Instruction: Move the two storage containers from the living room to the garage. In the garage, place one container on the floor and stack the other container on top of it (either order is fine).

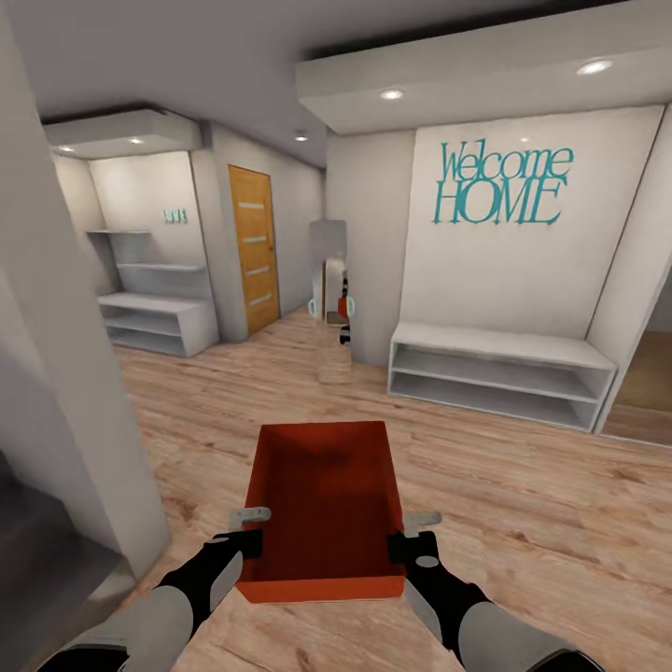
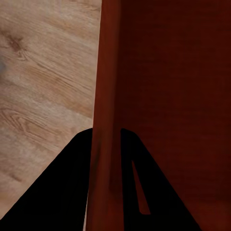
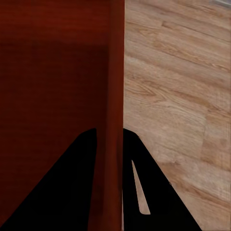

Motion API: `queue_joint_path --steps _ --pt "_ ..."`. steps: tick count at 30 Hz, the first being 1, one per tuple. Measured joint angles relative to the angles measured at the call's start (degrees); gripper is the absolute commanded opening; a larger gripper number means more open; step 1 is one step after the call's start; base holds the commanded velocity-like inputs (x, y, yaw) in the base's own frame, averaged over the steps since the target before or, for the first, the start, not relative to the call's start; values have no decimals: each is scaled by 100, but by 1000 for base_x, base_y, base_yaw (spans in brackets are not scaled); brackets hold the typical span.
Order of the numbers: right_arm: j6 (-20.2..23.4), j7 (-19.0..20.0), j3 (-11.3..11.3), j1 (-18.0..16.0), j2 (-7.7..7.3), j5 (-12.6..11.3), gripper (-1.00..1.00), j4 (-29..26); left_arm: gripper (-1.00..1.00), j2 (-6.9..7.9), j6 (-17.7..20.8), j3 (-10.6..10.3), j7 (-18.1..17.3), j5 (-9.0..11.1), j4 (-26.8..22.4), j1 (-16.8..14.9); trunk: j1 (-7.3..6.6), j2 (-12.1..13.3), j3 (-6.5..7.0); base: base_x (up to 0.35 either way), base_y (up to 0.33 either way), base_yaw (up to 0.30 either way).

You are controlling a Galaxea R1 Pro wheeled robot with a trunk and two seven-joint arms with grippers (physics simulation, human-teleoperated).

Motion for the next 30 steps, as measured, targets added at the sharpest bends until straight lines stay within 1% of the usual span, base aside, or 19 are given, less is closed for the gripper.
queue_joint_path --steps 30 --pt "21 -6 1 0 6 -9 -100 0 -100 5 34 -4 0 1 -12 0 0 0 0 322 0 0"
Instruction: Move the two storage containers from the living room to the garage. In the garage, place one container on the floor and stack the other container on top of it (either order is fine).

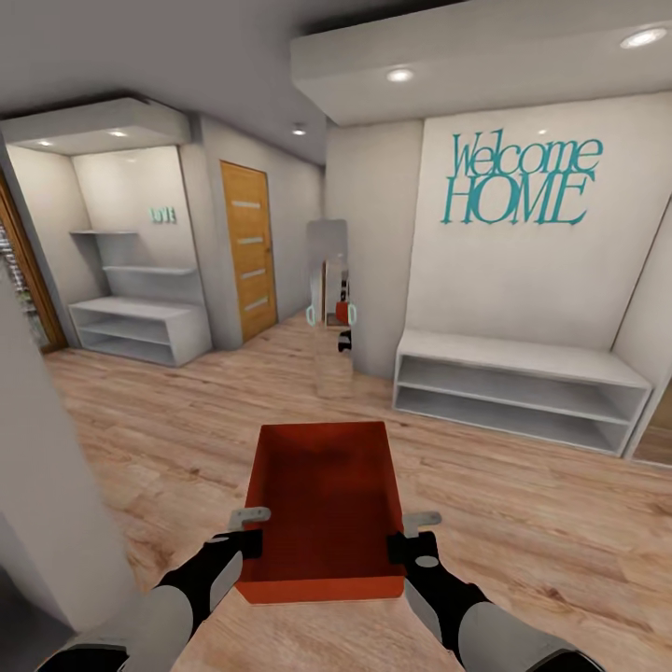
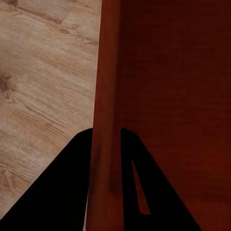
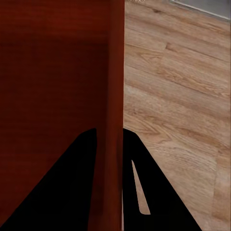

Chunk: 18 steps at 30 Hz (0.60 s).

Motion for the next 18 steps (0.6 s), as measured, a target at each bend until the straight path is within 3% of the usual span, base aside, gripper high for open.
queue_joint_path --steps 18 --pt "-10 7 -3 -1 -2 -4 -100 1 -100 -3 1 6 2 -11 -9 1 0 0 0 322 0 13"
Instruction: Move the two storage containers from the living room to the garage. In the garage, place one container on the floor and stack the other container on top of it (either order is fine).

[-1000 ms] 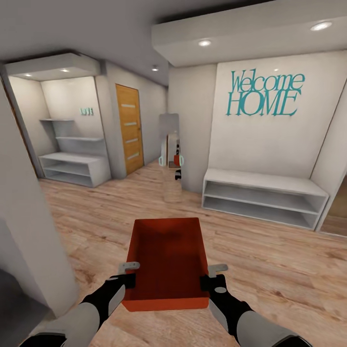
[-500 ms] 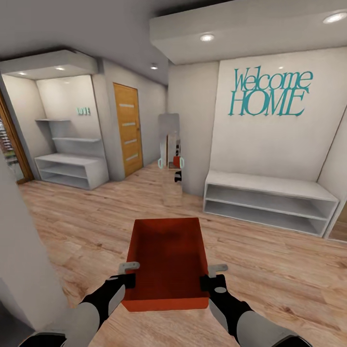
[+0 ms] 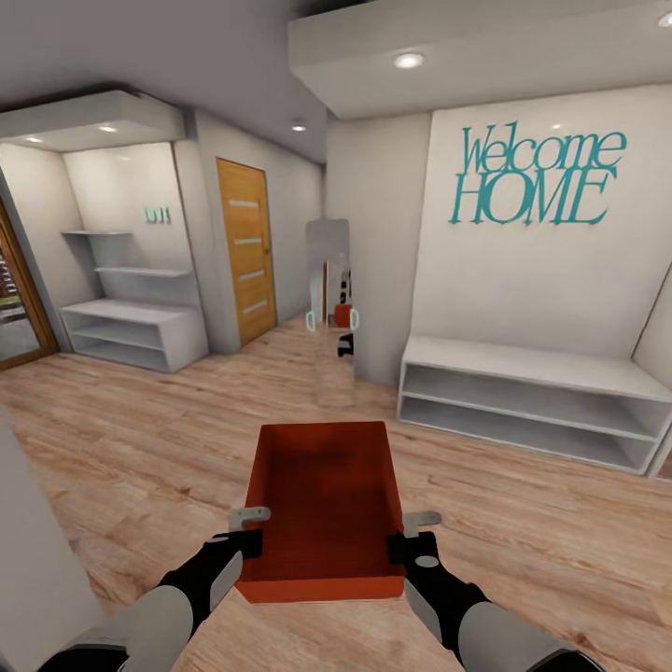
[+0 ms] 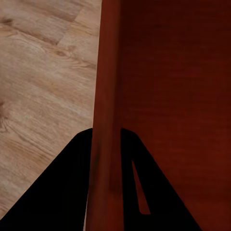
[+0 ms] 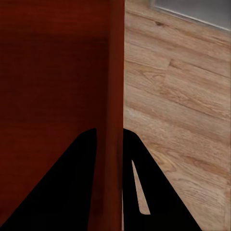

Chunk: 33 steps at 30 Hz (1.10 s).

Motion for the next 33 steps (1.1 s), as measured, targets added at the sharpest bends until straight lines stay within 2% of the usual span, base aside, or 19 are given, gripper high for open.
queue_joint_path --steps 12,33 --pt "0 -7 -1 0 9 5 -100 2 -100 12 -2 -25 -4 31 2 1 0 0 0 322 0 217" --pt "1 -2 -1 0 1 7 -100 0 -100 2 -9 -6 -1 11 9 0 0 0 0 322 0 5"
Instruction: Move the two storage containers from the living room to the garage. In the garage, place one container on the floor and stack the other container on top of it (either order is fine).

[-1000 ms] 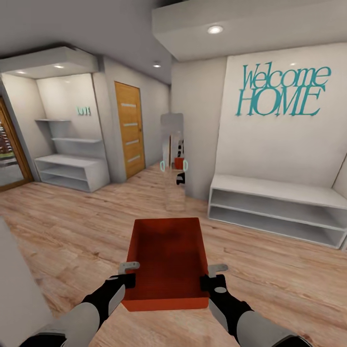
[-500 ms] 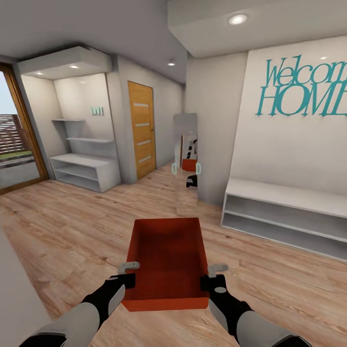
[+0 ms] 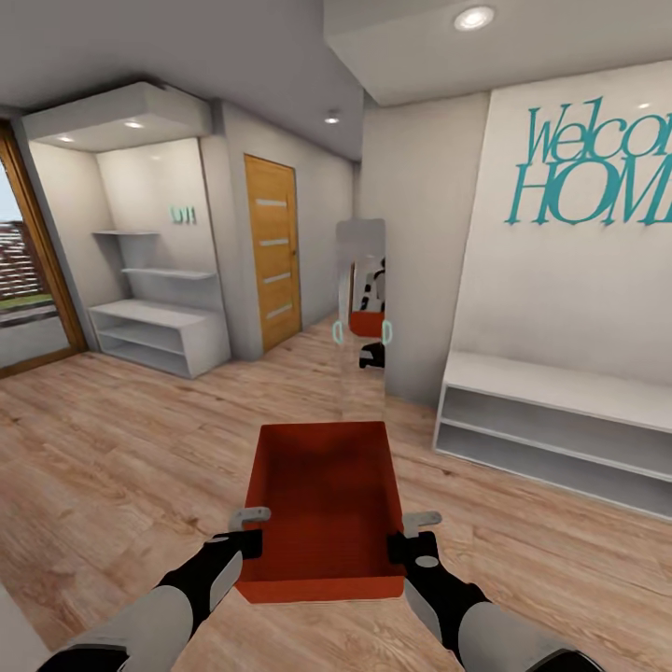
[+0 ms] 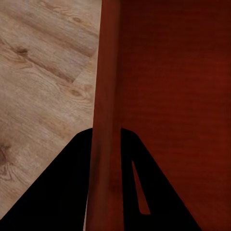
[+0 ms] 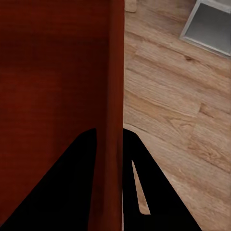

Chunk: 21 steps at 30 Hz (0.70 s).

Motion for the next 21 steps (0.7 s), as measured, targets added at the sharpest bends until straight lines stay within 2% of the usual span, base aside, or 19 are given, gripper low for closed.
queue_joint_path --steps 21 --pt "-10 2 6 0 -2 -6 -100 0 -100 0 -8 -3 0 2 -1 0 0 0 0 322 0 0"
